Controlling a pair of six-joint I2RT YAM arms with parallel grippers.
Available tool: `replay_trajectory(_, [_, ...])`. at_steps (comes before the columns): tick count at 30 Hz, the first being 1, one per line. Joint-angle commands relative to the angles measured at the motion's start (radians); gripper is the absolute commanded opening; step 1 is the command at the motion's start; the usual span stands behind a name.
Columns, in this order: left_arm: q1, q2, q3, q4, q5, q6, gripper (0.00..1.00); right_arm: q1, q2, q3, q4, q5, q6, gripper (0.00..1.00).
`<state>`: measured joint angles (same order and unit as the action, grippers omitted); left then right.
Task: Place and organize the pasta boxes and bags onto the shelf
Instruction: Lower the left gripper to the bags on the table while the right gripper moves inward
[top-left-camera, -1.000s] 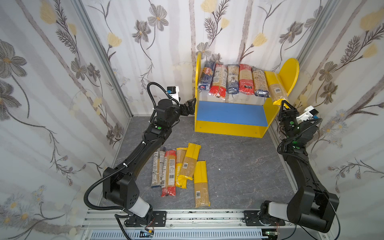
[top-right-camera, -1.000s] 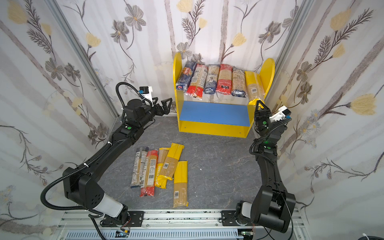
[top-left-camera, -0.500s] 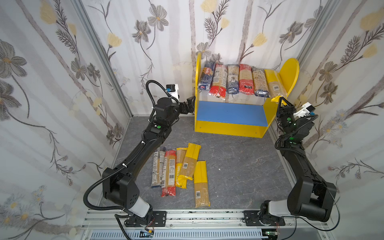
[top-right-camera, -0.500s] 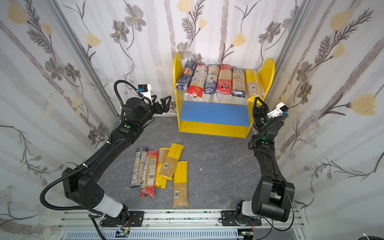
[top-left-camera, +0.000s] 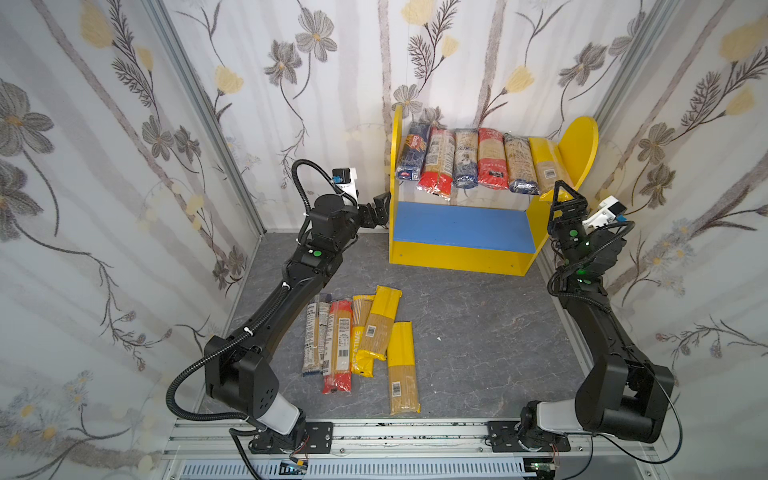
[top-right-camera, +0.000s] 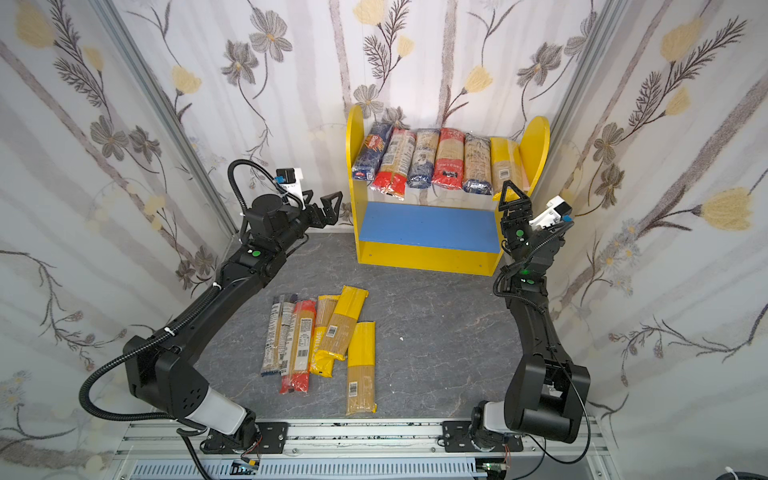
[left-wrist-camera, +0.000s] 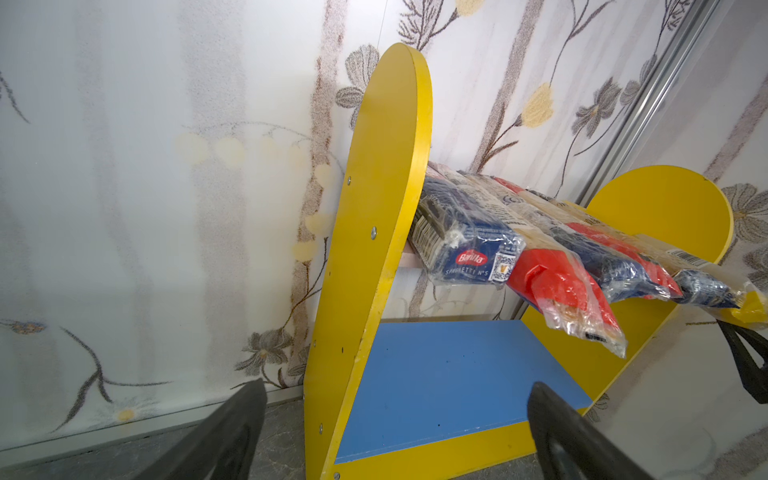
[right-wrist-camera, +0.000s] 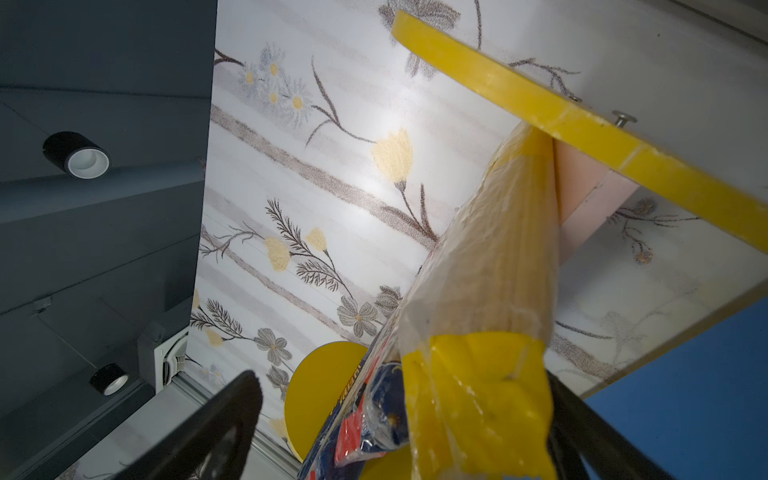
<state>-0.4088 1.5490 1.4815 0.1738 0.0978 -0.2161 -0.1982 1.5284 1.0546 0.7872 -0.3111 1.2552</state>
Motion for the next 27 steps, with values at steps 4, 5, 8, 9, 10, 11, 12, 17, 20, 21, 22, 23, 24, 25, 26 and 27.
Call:
replay_trajectory(4, [-0.001,-0.034,-0.04,0.013,-0.012,-0.004,1.0,0.03,-0.07,-0.098,-0.036,-0.009,-0.01,1.0])
replay_trajectory(5, [-0.001,-0.039,-0.049,0.013,-0.012,-0.007,1.0,0.041,-0.084,-0.112,-0.06,-0.01,-0.021,1.0])
replay_trajectory(8, [-0.001,-0.065,-0.103,0.021,-0.013,-0.029,1.0,0.097,-0.142,-0.15,-0.178,0.007,-0.103,1.0])
replay_trajectory(9, [-0.003,-0.08,-0.129,0.027,-0.016,-0.037,1.0,0.121,-0.163,-0.16,-0.237,0.019,-0.141,1.0])
replay_trajectory(10, [-0.004,-0.097,-0.153,0.034,-0.023,-0.042,1.0,0.144,-0.182,-0.168,-0.29,0.027,-0.173,1.0])
replay_trajectory(11, [-0.005,-0.114,-0.178,0.039,-0.029,-0.043,1.0,0.161,-0.197,-0.178,-0.33,0.029,-0.19,1.0])
replay_trajectory(12, [-0.01,-0.131,-0.222,0.04,-0.035,-0.034,1.0,0.179,-0.212,-0.196,-0.358,0.022,-0.205,1.0])
replay_trajectory(17, [-0.087,-0.233,-0.407,0.039,-0.143,0.028,1.0,0.305,-0.269,-0.199,-0.615,0.081,-0.386,1.0])
replay_trajectory(20, [-0.122,-0.312,-0.522,0.041,-0.198,-0.027,1.0,0.41,-0.26,-0.159,-0.789,0.144,-0.508,1.0])
replay_trajectory(21, [-0.138,-0.341,-0.559,0.04,-0.22,-0.04,1.0,0.445,-0.249,-0.147,-0.833,0.154,-0.535,1.0])
replay_trajectory(22, [-0.157,-0.37,-0.596,0.039,-0.25,-0.046,1.0,0.485,-0.236,-0.134,-0.871,0.162,-0.56,1.0])
replay_trajectory(23, [-0.176,-0.394,-0.627,0.037,-0.274,-0.048,1.0,0.516,-0.222,-0.124,-0.908,0.171,-0.579,1.0])
replay_trajectory(24, [-0.195,-0.422,-0.661,0.034,-0.306,-0.048,1.0,0.555,-0.202,-0.107,-0.951,0.19,-0.602,1.0])
replay_trajectory(25, [-0.217,-0.45,-0.693,0.028,-0.333,-0.056,1.0,0.594,-0.178,-0.087,-1.0,0.216,-0.623,1.0])
replay_trajectory(26, [-0.229,-0.474,-0.72,0.022,-0.351,-0.068,1.0,0.625,-0.156,-0.071,-1.039,0.233,-0.642,1.0])
replay_trajectory(27, [-0.24,-0.502,-0.747,0.013,-0.365,-0.09,1.0,0.658,-0.13,-0.054,-1.078,0.248,-0.674,1.0])
